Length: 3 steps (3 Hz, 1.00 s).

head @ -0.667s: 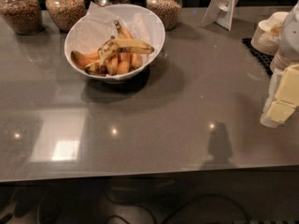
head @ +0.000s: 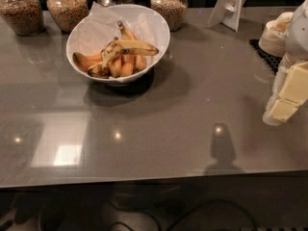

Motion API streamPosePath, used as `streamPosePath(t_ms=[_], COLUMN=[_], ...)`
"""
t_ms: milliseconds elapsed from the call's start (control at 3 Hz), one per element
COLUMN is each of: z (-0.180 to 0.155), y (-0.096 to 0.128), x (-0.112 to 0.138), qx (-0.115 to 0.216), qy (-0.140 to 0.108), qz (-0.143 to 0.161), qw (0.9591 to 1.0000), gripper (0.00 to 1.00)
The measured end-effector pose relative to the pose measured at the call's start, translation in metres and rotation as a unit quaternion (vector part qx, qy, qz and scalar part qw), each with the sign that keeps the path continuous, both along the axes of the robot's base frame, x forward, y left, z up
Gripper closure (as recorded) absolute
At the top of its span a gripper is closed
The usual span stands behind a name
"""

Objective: Pick banana from white bowl

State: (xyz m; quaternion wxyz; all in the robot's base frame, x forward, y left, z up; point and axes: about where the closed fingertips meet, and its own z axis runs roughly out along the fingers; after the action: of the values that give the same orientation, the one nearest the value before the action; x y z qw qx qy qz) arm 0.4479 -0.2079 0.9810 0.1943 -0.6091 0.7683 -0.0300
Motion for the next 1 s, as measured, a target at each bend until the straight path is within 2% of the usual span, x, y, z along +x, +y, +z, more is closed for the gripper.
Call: streamPosePath(t_ms=[333,667,1000], z=[0.005,0.013,0.014], y=[0.02,0.064,0.126], x=[0.025,0.073,0.126], qx=[0.051,0.128,0.192], qy=[-0.045,-0.089,-0.101], qz=[0.028,0.065,0.111], qw=[0.9973,0.9856,0.9699], gripper=[0.0,0.0,0.0])
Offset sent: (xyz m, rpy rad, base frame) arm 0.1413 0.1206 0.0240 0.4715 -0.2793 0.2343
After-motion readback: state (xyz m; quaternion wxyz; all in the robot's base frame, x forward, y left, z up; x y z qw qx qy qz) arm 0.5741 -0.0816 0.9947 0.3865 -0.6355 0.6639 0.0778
